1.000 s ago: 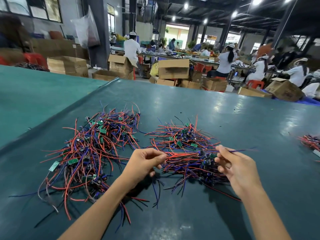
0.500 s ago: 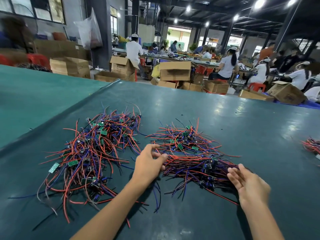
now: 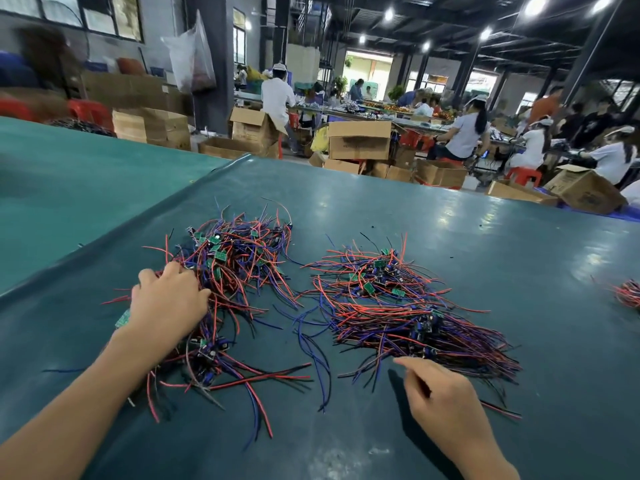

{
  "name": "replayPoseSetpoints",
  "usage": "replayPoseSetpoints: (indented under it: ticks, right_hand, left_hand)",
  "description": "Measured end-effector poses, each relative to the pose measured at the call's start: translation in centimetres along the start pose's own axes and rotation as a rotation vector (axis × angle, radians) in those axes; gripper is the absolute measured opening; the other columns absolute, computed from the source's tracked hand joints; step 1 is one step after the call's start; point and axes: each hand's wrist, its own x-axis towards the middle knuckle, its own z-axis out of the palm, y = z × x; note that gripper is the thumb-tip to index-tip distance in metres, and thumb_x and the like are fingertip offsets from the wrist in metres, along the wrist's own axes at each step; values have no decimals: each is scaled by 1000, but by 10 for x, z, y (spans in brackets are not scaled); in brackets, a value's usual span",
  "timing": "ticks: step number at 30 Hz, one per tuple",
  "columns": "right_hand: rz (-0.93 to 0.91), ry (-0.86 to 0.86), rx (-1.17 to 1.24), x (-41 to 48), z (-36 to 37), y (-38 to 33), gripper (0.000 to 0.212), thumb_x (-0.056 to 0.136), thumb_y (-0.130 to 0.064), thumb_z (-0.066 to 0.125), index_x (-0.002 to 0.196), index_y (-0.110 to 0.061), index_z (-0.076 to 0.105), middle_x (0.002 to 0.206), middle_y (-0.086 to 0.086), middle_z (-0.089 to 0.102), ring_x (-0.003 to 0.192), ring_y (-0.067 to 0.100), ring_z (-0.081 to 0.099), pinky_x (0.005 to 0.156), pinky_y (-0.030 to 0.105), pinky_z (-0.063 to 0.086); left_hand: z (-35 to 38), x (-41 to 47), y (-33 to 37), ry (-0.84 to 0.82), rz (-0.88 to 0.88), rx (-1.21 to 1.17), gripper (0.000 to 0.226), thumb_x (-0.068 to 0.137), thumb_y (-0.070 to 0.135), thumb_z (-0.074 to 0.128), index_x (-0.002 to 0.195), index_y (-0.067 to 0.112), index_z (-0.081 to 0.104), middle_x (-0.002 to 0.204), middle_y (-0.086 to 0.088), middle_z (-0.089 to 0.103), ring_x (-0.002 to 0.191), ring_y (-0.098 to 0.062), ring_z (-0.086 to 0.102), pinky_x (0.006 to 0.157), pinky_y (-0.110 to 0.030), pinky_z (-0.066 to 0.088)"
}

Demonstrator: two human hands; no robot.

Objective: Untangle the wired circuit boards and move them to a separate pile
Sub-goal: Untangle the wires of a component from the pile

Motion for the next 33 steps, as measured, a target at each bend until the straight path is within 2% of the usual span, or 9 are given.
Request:
replayPoseSetpoints:
  ticks: [4,9,11,15,18,21,26,29,33]
  right_hand:
    - [85,31,62,0,-1,8,35,75,14,75,99,-11,80,87,-11,75,66,-17,57,66,-1,39]
    - [140,0,91,2,0,5,35,77,14,74,99,-11,80,88,-11,75,69,-18,58,66,-3,38]
    - [153,1,104,3,-1,7,34,78,14,73,99,-12,79,86,-14,73,69,-16,59,64,-2,38]
    - [183,-9,128,1,1,7,33,79,12,72,98,-14,80,83,-17,72,63,-16,56,61,-3,35]
    - [220,-18,151,1,2,6,32,82,8,72,99,-18,80,83,-20,72,65,-10,60,60,1,37]
    - [222,-21,150,1,0,8,30,83,5,72,100,-18,79,88,-20,73,70,-10,62,63,0,39]
    - [233,-32,135,1,-2,9,28,85,3,71,102,-18,79,90,-22,70,81,-2,66,70,2,43]
    - [255,-44,134,0,-2,8,27,86,1,71,102,-20,79,88,-22,70,71,-7,64,64,4,43]
    - [267,-53,136,-1,-2,8,27,87,0,70,103,-20,78,85,-19,72,63,-8,60,58,6,40]
  left_hand:
    - [-9,1,-4,119,70,69,28,95,50,58,95,25,73,107,0,69,108,-32,53,92,-42,42]
    - [-22,-1,2,183,82,262,37,89,63,59,95,29,74,109,1,55,109,-28,35,87,-43,30]
    - [-32,1,4,188,93,265,39,87,65,61,95,28,72,108,-2,56,108,-31,40,87,-43,34]
    - [-47,10,6,-152,84,86,39,83,55,74,93,19,65,103,-8,67,103,-34,64,83,-41,54]
    - [-38,7,7,-240,151,128,23,86,27,75,102,11,70,107,-9,72,102,-30,67,88,-40,56]
    - [-35,5,2,-163,191,43,23,86,14,68,109,16,71,110,-8,71,105,-30,65,88,-37,54]
    - [-54,1,8,114,299,-294,24,89,26,74,112,33,75,100,0,77,97,-27,67,85,-34,49]
    - [-65,0,14,256,452,-474,29,93,26,71,122,27,72,98,-2,74,95,-28,67,88,-41,53]
    - [-74,-6,24,544,812,-532,32,95,15,69,126,9,68,98,-9,65,84,-30,65,78,-48,54]
